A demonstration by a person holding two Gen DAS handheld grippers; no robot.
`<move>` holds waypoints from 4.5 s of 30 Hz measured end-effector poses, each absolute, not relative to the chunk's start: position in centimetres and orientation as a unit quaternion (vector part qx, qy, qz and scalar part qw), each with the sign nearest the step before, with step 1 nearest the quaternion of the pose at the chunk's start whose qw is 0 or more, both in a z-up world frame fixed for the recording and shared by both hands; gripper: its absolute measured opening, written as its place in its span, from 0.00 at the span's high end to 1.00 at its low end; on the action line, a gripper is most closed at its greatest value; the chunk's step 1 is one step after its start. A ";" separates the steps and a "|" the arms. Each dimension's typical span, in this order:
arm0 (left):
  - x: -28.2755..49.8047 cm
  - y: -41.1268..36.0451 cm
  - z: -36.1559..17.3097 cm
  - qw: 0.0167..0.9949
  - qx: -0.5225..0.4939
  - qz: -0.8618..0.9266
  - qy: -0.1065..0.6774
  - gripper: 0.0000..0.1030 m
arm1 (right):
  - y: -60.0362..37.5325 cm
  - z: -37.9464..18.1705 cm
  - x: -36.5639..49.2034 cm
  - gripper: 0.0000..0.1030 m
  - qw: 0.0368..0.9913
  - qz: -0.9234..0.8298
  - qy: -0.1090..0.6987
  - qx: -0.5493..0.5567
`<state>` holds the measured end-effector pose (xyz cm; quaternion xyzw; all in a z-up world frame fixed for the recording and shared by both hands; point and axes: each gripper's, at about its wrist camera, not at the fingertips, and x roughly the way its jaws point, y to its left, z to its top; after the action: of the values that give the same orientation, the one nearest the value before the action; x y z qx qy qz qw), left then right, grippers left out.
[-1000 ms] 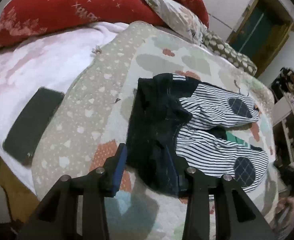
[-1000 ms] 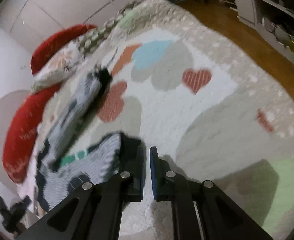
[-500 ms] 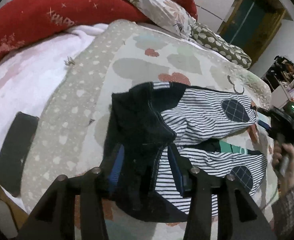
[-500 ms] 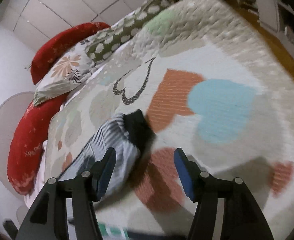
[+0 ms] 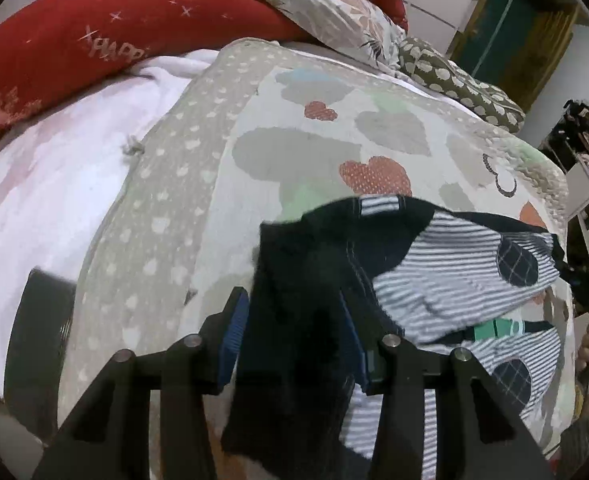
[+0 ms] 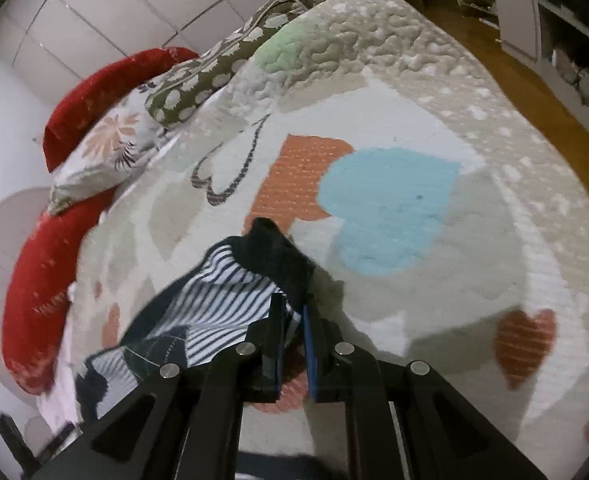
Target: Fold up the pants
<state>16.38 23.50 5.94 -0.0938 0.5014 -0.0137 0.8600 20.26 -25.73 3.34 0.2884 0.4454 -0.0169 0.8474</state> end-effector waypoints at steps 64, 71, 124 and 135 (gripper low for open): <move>0.3 17.4 1.9 0.896 0.078 -0.066 0.432 0.83 | -15.6 1.3 1.5 0.91 0.869 0.145 0.450 0.145; -2.8 20.7 4.5 0.909 0.053 -0.058 0.410 0.59 | -18.4 5.1 -0.7 0.41 0.900 0.088 0.386 0.181; 19.1 -13.2 4.1 0.757 0.054 -0.326 0.563 0.46 | -22.1 -0.8 4.3 0.34 0.870 0.091 0.377 0.305; 18.0 -14.7 3.4 0.748 0.076 -0.352 0.558 0.95 | -21.3 -0.2 5.4 0.83 0.874 0.107 0.360 0.308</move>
<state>18.01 -14.73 3.36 0.0764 0.5580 -0.3520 0.7476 5.41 -21.34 -0.23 0.3085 0.3599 0.1069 0.8740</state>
